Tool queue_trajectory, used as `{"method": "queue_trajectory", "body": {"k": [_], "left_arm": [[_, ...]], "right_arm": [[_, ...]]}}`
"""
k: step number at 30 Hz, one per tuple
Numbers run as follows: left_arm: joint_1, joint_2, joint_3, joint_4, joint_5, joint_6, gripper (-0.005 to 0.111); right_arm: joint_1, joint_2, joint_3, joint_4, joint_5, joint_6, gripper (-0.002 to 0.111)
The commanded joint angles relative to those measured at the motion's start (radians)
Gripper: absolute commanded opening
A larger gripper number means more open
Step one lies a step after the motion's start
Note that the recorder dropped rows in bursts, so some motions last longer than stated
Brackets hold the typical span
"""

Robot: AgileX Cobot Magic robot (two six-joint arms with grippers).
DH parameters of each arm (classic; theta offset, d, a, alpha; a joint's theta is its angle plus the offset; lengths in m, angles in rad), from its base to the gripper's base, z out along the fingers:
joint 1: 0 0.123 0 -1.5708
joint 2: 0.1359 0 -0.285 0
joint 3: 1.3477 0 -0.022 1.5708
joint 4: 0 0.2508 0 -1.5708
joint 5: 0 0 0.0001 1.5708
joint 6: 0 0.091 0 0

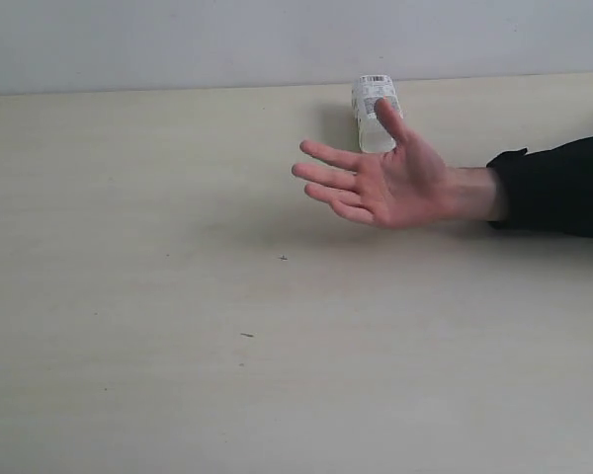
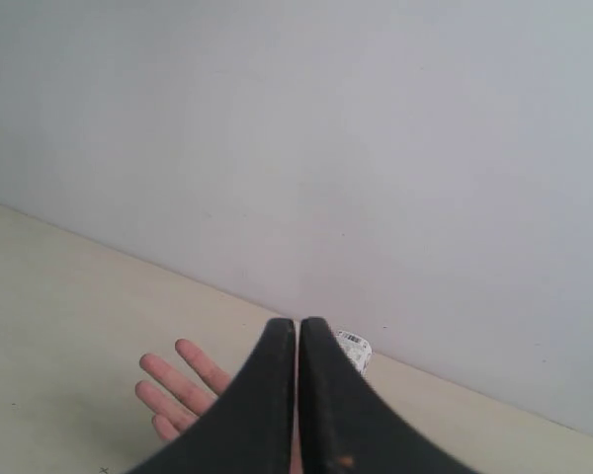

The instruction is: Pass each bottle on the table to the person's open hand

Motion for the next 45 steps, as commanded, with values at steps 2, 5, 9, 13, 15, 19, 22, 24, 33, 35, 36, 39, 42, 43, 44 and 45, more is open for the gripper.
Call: {"method": "queue_trajectory", "body": {"k": [2, 5, 9, 13, 15, 19, 22, 24, 33, 35, 36, 39, 42, 43, 44, 45], "left_arm": [[0.002, -0.005, 0.003, 0.001, -0.006, -0.002, 0.003], [0.002, -0.005, 0.003, 0.001, -0.006, -0.002, 0.003], [0.002, -0.005, 0.003, 0.001, -0.006, -0.002, 0.003], [0.002, -0.005, 0.003, 0.001, -0.006, -0.002, 0.003], [0.002, -0.005, 0.003, 0.001, -0.006, -0.002, 0.003], [0.002, -0.005, 0.003, 0.001, -0.006, -0.002, 0.003], [0.002, -0.005, 0.003, 0.001, -0.006, -0.002, 0.003], [0.002, -0.005, 0.003, 0.001, -0.006, -0.002, 0.003], [0.002, -0.005, 0.003, 0.001, -0.006, -0.002, 0.003], [0.002, -0.005, 0.003, 0.001, -0.006, -0.002, 0.003], [0.002, -0.005, 0.003, 0.001, -0.006, -0.002, 0.003], [0.002, -0.005, 0.003, 0.001, -0.006, -0.002, 0.003], [0.002, -0.005, 0.003, 0.001, -0.006, -0.002, 0.003], [0.002, -0.005, 0.003, 0.001, -0.006, -0.002, 0.003], [0.002, -0.005, 0.003, 0.001, -0.006, -0.002, 0.003], [0.002, -0.005, 0.003, 0.001, -0.006, -0.002, 0.003]], "right_arm": [[0.002, -0.006, 0.006, -0.004, -0.01, -0.008, 0.002], [0.002, -0.006, 0.006, -0.004, -0.01, -0.008, 0.002], [0.002, -0.006, 0.006, -0.004, -0.01, -0.008, 0.002], [0.002, -0.006, 0.006, -0.004, -0.01, -0.008, 0.002], [0.002, -0.006, 0.006, -0.004, -0.01, -0.008, 0.002], [0.002, -0.008, 0.006, -0.005, -0.01, -0.008, 0.002], [0.002, -0.027, 0.006, -0.005, -0.01, -0.008, 0.002], [0.002, -0.058, 0.006, -0.005, -0.01, -0.008, 0.002], [0.002, -0.102, 0.011, -0.042, -0.006, -0.005, 0.002], [0.002, -0.075, 0.011, -0.145, 0.002, 0.167, 0.0], [0.002, -0.051, 0.004, -0.23, 0.007, 0.252, 0.0], [0.002, 0.089, -0.1, -0.634, 0.079, 0.641, 0.0], [0.002, 0.29, -0.236, -0.843, 0.21, 0.875, 0.0], [0.002, 0.403, -0.315, -0.846, 0.261, 0.882, 0.0], [0.002, 0.456, -0.362, -0.844, 0.281, 0.882, 0.0], [0.002, 0.527, -0.411, -0.833, 0.302, 0.874, 0.0]]}}
